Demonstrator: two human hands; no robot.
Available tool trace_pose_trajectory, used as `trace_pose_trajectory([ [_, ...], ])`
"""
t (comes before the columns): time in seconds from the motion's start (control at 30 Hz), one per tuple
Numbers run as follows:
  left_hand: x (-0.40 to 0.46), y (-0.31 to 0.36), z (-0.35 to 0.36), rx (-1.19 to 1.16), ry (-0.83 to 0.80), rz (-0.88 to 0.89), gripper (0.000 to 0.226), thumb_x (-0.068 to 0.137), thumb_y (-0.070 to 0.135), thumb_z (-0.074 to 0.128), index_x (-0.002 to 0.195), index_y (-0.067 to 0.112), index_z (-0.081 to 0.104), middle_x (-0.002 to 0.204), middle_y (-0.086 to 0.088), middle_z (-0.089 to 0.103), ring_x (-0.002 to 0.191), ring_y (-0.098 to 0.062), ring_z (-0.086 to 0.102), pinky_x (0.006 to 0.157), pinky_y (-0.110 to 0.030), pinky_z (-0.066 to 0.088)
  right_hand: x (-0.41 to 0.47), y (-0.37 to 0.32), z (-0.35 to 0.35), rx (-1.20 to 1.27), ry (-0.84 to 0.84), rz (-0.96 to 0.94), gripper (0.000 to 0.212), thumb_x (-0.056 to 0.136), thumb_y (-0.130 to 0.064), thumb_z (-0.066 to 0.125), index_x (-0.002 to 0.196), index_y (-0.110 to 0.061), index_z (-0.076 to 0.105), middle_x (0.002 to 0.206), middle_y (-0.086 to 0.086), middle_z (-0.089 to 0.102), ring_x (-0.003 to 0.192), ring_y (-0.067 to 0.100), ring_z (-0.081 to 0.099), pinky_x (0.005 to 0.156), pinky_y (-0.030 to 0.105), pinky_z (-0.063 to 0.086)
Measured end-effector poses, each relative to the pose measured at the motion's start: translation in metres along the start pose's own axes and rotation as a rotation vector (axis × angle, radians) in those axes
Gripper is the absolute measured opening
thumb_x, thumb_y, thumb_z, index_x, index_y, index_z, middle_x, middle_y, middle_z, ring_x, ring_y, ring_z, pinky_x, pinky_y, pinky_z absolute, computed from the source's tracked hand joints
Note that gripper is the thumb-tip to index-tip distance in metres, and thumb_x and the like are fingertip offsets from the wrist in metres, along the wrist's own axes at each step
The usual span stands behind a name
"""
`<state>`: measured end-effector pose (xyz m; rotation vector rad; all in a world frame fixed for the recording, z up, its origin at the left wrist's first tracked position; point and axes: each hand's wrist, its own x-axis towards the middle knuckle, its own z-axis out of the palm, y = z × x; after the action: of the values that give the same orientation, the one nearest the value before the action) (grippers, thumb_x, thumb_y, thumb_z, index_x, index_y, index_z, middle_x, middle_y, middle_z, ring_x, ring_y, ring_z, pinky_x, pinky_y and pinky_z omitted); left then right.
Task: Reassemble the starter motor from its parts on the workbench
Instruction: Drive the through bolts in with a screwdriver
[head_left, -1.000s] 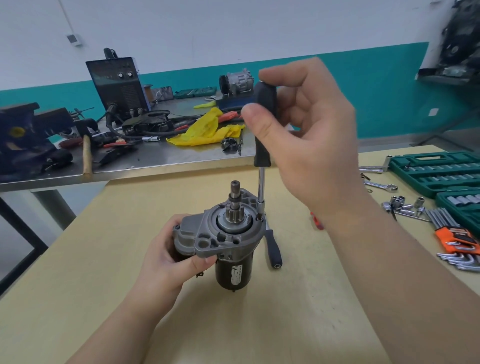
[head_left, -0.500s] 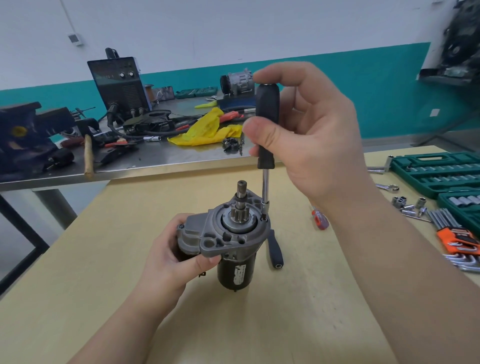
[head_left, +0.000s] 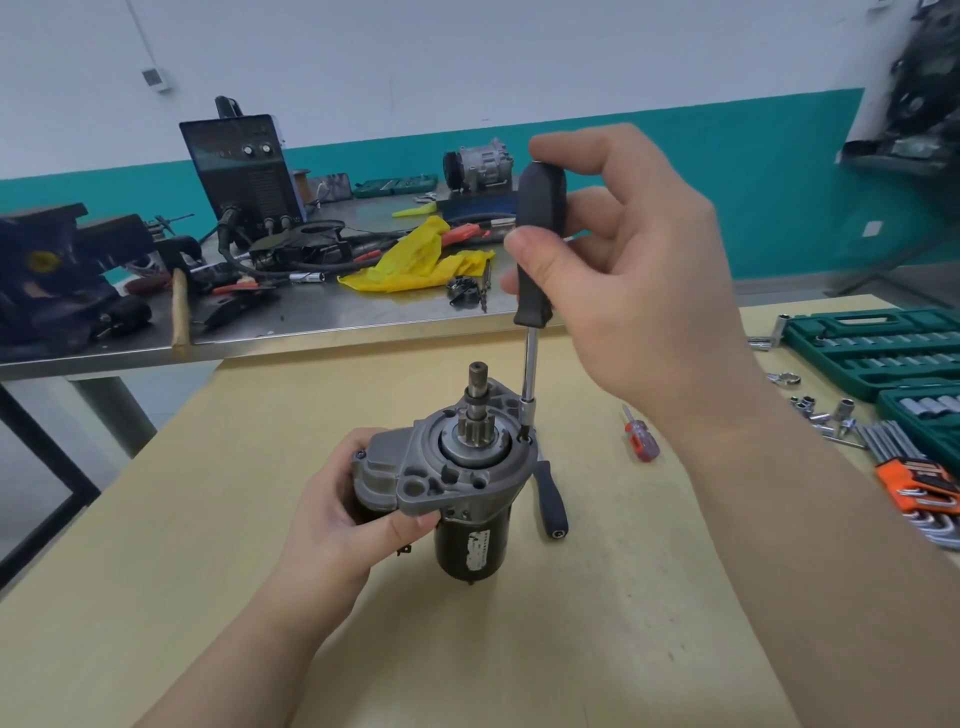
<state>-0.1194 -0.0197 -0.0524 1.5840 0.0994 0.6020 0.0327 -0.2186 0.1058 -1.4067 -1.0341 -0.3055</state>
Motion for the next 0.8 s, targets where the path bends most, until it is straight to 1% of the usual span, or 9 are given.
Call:
trace_pose_trajectory([
  [0.13, 0.0, 0.0, 0.0, -0.004, 0.001, -0.001, 0.068, 0.065, 0.048, 0.102, 0.117, 0.02, 0.069, 0.097, -0.008, 0.074, 0.076, -0.017, 0.064, 0.057, -0.029, 0.051, -0.003, 0.003, 0.008, -0.112, 0.077, -0.042, 0.033, 0.097, -0.023, 0.073, 0.128, -0.028, 0.062, 0.094, -0.004, 0.076, 0.079, 0.024, 0.078, 0.075, 0.049, 0.065],
  [0.23, 0.0, 0.001, 0.0, -0.005, 0.0, 0.001, 0.069, 0.064, 0.047, 0.102, 0.118, 0.019, 0.069, 0.098, -0.009, 0.074, 0.077, -0.017, 0.067, 0.058, -0.029, 0.053, 0.0, 0.002, 0.003, 0.133, 0.012, 0.003, 0.026, 0.101, -0.012, 0.07, 0.123, -0.022, 0.06, 0.097, 0.009, 0.077, 0.084, 0.032, 0.078, 0.077, 0.055, 0.066],
  [0.3, 0.0, 0.001, 0.0, -0.006, 0.002, -0.001, 0.069, 0.064, 0.047, 0.103, 0.118, 0.019, 0.069, 0.098, -0.009, 0.074, 0.077, -0.018, 0.066, 0.058, -0.029, 0.052, 0.002, 0.002, -0.003, 0.293, -0.06, 0.074, 0.025, 0.105, -0.004, 0.061, 0.128, -0.014, 0.058, 0.11, 0.021, 0.075, 0.095, 0.032, 0.078, 0.081, 0.057, 0.065],
  [0.37, 0.0, 0.001, 0.0, -0.008, 0.002, -0.001, 0.069, 0.065, 0.047, 0.103, 0.118, 0.018, 0.069, 0.099, -0.01, 0.074, 0.078, -0.018, 0.066, 0.058, -0.029, 0.052, 0.004, 0.002, -0.009, 0.343, -0.132, 0.107, 0.03, 0.106, 0.002, 0.056, 0.134, -0.01, 0.055, 0.116, 0.022, 0.074, 0.099, 0.034, 0.078, 0.084, 0.056, 0.065],
  [0.43, 0.001, 0.0, 0.0, -0.01, 0.002, -0.001, 0.069, 0.065, 0.046, 0.103, 0.118, 0.018, 0.069, 0.1, -0.011, 0.075, 0.08, -0.019, 0.067, 0.059, -0.029, 0.052, 0.004, 0.001, -0.013, 0.354, -0.174, 0.101, 0.033, 0.103, 0.005, 0.06, 0.13, -0.013, 0.055, 0.11, 0.021, 0.073, 0.091, 0.036, 0.079, 0.083, 0.057, 0.066],
  [0.57, 0.0, -0.002, -0.001, -0.012, 0.004, -0.003, 0.071, 0.065, 0.047, 0.102, 0.121, 0.018, 0.069, 0.105, -0.015, 0.075, 0.085, -0.023, 0.068, 0.062, -0.031, 0.054, 0.004, -0.001, -0.012, 0.233, -0.077, 0.043, 0.035, 0.094, -0.001, 0.077, 0.115, -0.02, 0.057, 0.092, 0.008, 0.068, 0.075, 0.036, 0.078, 0.072, 0.052, 0.067],
  [0.7, 0.001, -0.003, -0.002, -0.013, 0.005, -0.002, 0.072, 0.066, 0.047, 0.102, 0.122, 0.017, 0.068, 0.104, -0.015, 0.074, 0.083, -0.023, 0.067, 0.061, -0.031, 0.053, 0.0, 0.0, -0.002, -0.136, 0.13, -0.068, 0.036, 0.087, -0.026, 0.086, 0.111, -0.024, 0.059, 0.081, -0.004, 0.066, 0.065, 0.022, 0.071, 0.065, 0.035, 0.063],
  [0.77, 0.001, -0.003, -0.002, -0.01, 0.004, 0.001, 0.071, 0.066, 0.047, 0.102, 0.122, 0.018, 0.068, 0.105, -0.015, 0.074, 0.083, -0.024, 0.067, 0.062, -0.032, 0.054, 0.0, 0.0, 0.0, -0.155, 0.126, -0.092, 0.034, 0.089, -0.027, 0.084, 0.111, -0.025, 0.058, 0.083, -0.005, 0.067, 0.067, 0.02, 0.07, 0.065, 0.029, 0.061],
  [0.8, 0.001, -0.003, -0.003, -0.01, 0.004, 0.001, 0.071, 0.066, 0.047, 0.102, 0.122, 0.018, 0.069, 0.105, -0.015, 0.074, 0.084, -0.024, 0.067, 0.062, -0.032, 0.055, 0.001, 0.0, 0.0, -0.095, 0.085, -0.076, 0.031, 0.092, -0.025, 0.081, 0.111, -0.026, 0.057, 0.088, -0.002, 0.069, 0.072, 0.023, 0.073, 0.069, 0.033, 0.063],
])
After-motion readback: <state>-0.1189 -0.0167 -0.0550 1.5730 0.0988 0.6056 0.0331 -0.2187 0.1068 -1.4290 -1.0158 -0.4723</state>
